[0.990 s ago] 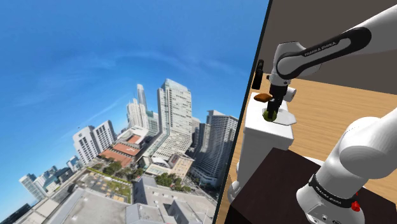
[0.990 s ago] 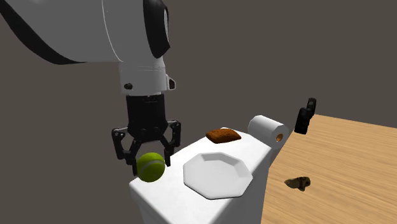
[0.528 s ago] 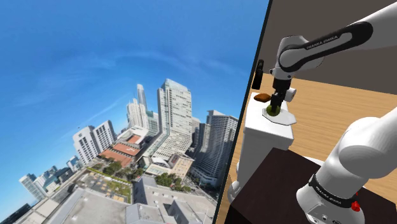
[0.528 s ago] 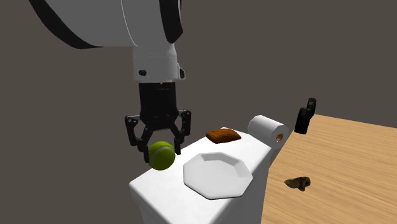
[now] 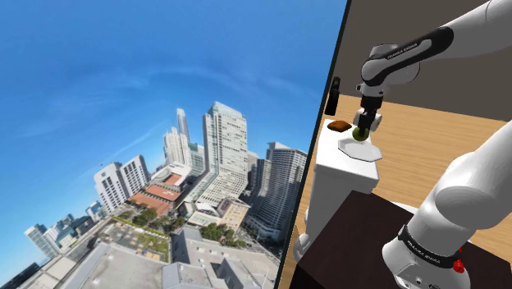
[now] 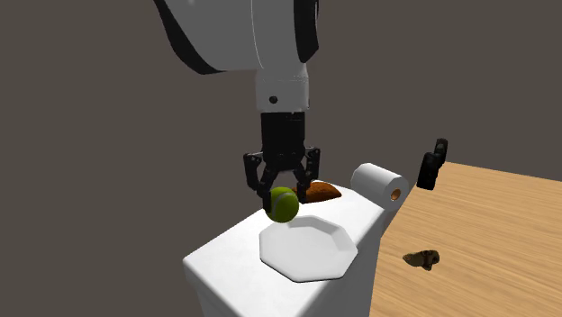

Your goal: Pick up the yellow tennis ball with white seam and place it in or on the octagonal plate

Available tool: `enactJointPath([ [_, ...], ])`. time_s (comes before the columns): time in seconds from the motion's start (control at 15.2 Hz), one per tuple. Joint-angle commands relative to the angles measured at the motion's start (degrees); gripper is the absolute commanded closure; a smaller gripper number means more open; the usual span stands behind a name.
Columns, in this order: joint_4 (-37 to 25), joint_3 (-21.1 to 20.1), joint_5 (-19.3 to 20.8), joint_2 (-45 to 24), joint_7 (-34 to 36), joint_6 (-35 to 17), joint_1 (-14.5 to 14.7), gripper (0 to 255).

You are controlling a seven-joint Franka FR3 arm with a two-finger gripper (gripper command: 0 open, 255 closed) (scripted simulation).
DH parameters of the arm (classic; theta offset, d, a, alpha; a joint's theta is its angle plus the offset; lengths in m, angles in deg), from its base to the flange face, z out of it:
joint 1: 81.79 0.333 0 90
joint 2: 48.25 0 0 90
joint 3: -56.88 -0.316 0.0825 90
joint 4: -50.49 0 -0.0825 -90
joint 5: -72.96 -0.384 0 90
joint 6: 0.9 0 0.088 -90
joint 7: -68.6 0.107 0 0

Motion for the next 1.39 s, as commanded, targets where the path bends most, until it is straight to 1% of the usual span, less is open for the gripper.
enactJointPath([
  [0.0, -3.55, 2.14, -1.14, -3.06, -3.81, 0.44, -0.49, 255],
  [0.13, -7.3, 4.17, -3.16, -7.0, -7.77, 0.51, -0.93, 255],
  [0.66, -4.25, 4.84, -5.44, -11.09, -9.33, -5.98, -0.99, 255],
  [1.06, -2.36, 5.02, -8.21, -15.16, -11.21, -11.18, -1.12, 255],
  [1.32, -2.36, 5.0, -8.21, -15.16, -11.21, -11.18, -1.14, 255],
])
